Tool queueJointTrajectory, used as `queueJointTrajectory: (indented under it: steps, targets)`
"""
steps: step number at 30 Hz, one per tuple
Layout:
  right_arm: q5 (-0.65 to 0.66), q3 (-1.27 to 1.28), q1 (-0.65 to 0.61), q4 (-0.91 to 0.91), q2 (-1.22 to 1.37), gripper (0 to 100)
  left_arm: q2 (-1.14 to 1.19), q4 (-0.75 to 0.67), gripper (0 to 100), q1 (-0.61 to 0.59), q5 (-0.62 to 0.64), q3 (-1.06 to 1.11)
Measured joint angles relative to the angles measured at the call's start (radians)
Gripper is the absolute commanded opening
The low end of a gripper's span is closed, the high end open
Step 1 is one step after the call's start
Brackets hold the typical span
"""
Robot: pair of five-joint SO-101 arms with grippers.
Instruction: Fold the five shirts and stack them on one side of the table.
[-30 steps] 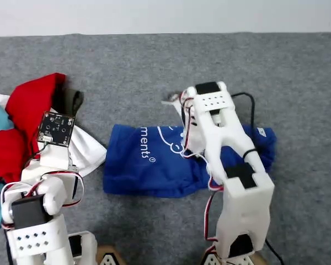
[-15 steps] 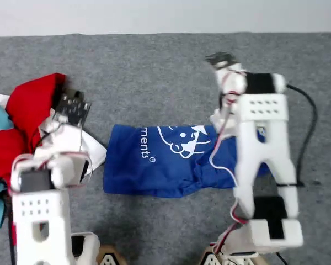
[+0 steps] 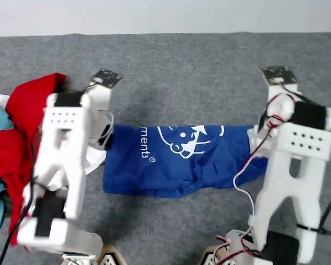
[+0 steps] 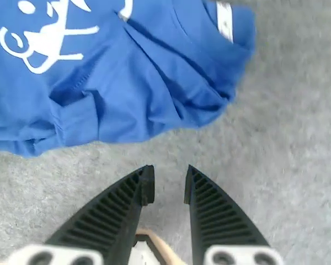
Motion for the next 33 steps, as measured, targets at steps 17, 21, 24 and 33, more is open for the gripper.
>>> queueJointTrajectory:
  steps: [17,21,24,33]
  targets:
    - [0.000,0.206,0.137,0.000,-0.292,10.5,0.499,0.092,20,-0.003,0.002,-0.371]
    - [0.000,0.230,0.137,0.000,-0.330,10.5,0.588,0.092,20,-0.003,0.003,-0.423]
    - [0.000,0.242,0.137,0.000,-0.348,10.5,0.638,0.103,20,-0.003,0.000,-0.476]
    - [0.000,0.242,0.137,0.000,-0.391,10.4,0.677,0.127,20,-0.003,-0.002,-0.617]
